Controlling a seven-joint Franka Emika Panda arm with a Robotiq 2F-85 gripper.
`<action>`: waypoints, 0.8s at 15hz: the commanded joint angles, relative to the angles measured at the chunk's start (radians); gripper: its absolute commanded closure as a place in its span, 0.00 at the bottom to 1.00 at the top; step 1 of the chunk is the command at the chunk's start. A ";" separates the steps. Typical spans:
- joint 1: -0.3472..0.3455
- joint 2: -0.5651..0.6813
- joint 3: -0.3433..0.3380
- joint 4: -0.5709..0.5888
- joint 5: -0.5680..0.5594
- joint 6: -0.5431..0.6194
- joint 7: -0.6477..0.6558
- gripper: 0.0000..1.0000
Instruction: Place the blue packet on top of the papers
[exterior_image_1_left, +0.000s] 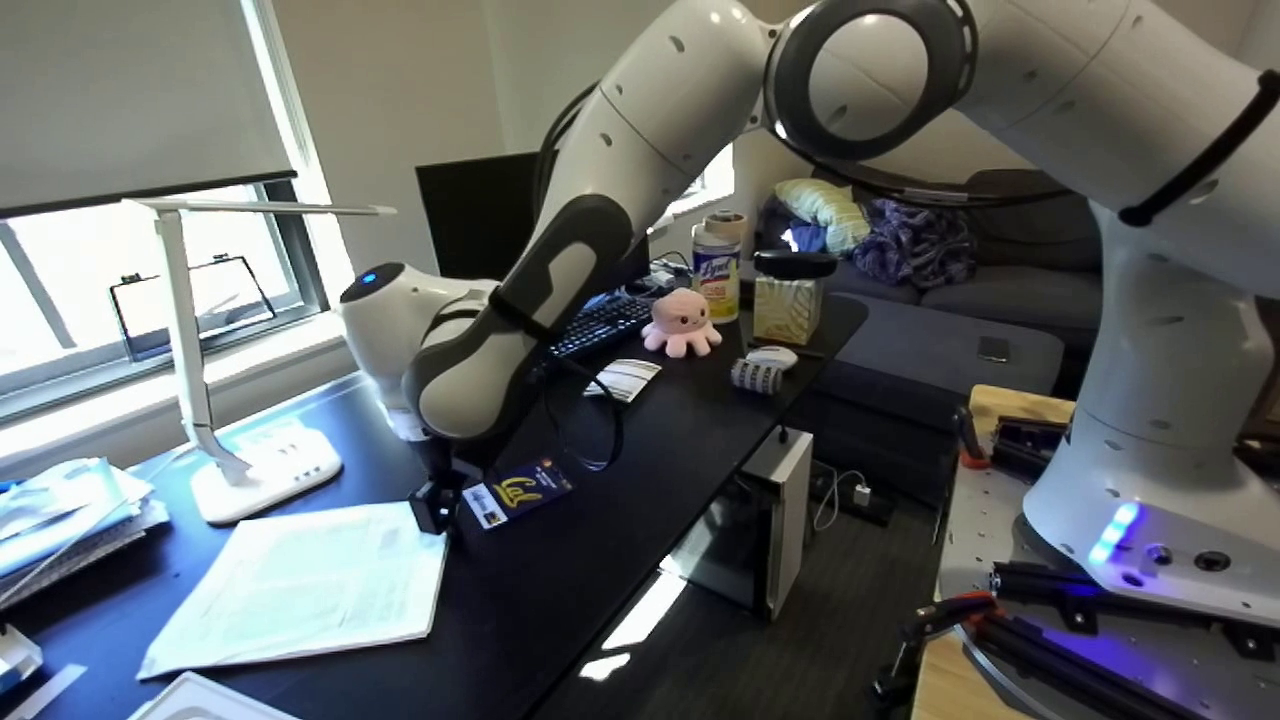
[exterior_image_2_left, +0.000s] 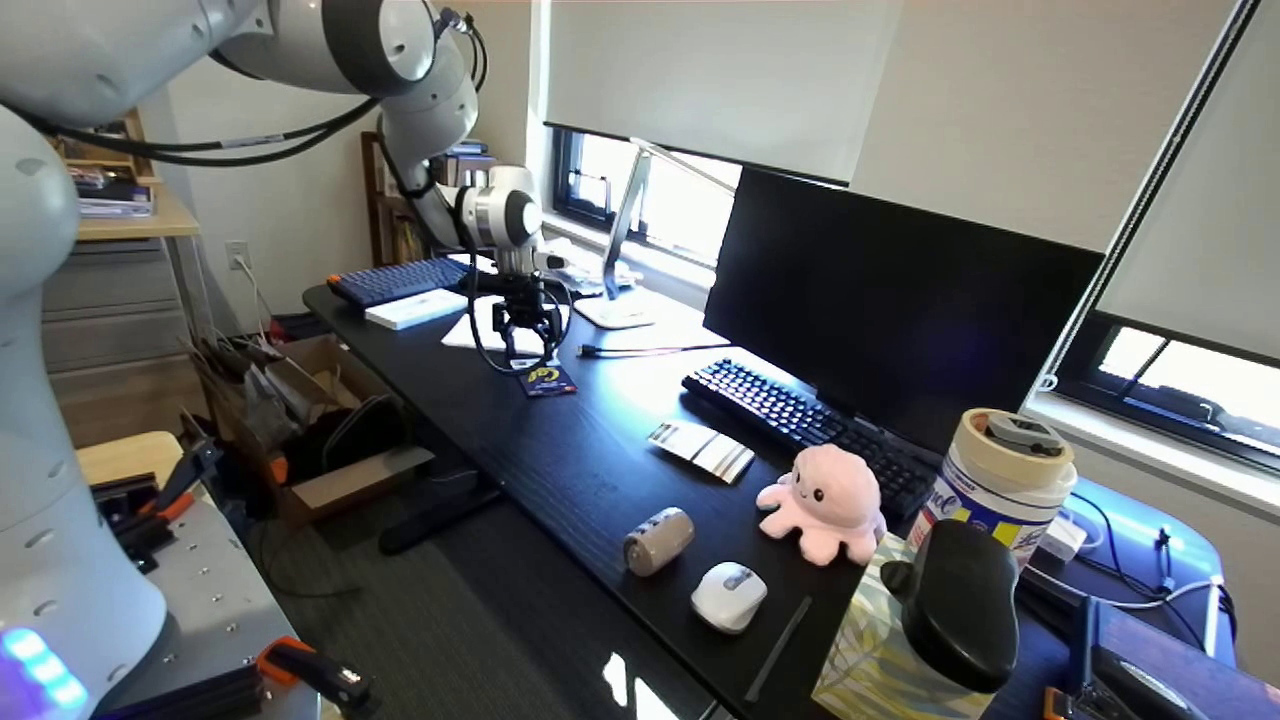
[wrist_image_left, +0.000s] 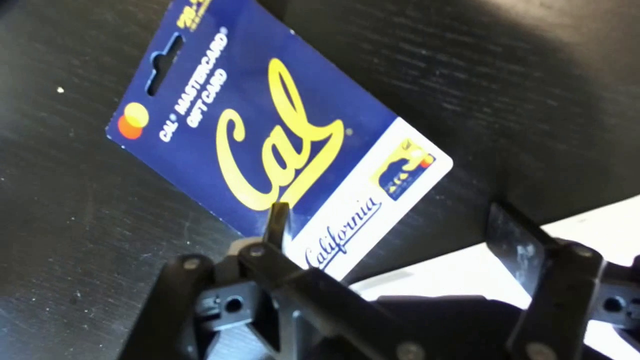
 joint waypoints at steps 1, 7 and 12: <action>0.056 0.026 -0.062 0.041 0.002 0.019 0.159 0.00; 0.144 0.009 -0.146 0.021 -0.030 -0.100 0.387 0.00; 0.153 0.010 -0.146 0.028 -0.028 -0.193 0.510 0.00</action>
